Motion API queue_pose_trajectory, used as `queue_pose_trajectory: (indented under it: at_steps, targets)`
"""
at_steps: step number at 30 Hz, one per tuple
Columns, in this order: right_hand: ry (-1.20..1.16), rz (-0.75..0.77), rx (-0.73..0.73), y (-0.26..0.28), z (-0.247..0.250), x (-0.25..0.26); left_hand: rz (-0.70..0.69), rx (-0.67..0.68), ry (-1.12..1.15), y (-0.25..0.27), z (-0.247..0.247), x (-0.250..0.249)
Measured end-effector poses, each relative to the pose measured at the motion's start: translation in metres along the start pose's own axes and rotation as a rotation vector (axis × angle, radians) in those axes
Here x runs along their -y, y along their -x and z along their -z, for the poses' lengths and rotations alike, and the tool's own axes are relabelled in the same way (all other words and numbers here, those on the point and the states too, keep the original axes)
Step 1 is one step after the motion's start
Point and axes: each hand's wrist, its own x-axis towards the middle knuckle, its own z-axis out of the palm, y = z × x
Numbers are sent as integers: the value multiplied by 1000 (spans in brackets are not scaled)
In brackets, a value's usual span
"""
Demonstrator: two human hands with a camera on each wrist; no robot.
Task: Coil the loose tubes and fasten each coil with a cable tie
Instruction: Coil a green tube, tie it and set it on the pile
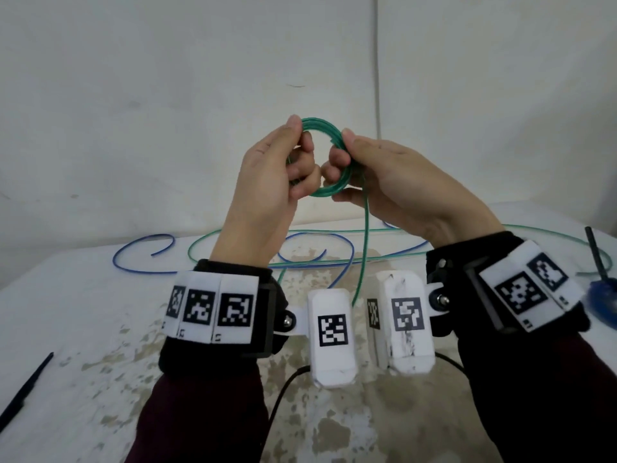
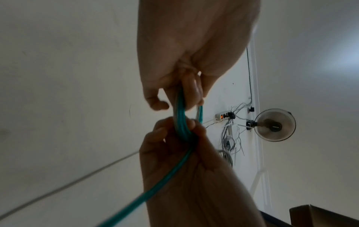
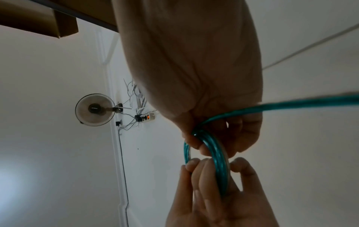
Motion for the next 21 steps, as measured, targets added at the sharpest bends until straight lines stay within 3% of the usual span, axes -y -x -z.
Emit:
queue_pose_trajectory:
  at_steps: [3,7,12,16,18,21]
  targets:
    - [-73,28,18,2,4,1,107,136,31,3,5,-10]
    - [146,30,31,-1,-1,-4,183,271,-191,8,13,-11]
    - [81,18,-54,-4,-7,-5,50,204,-319,7,14,-10]
    - [-25,16,-48,-3,-6,0,-42,75,-214,5,5,-5]
    - [-79,4,-22,-2,-4,1,-26,59,-108,4,3,-4]
    - [-77,13,-41,-1,1,3,63,148,-84,2,3,-3]
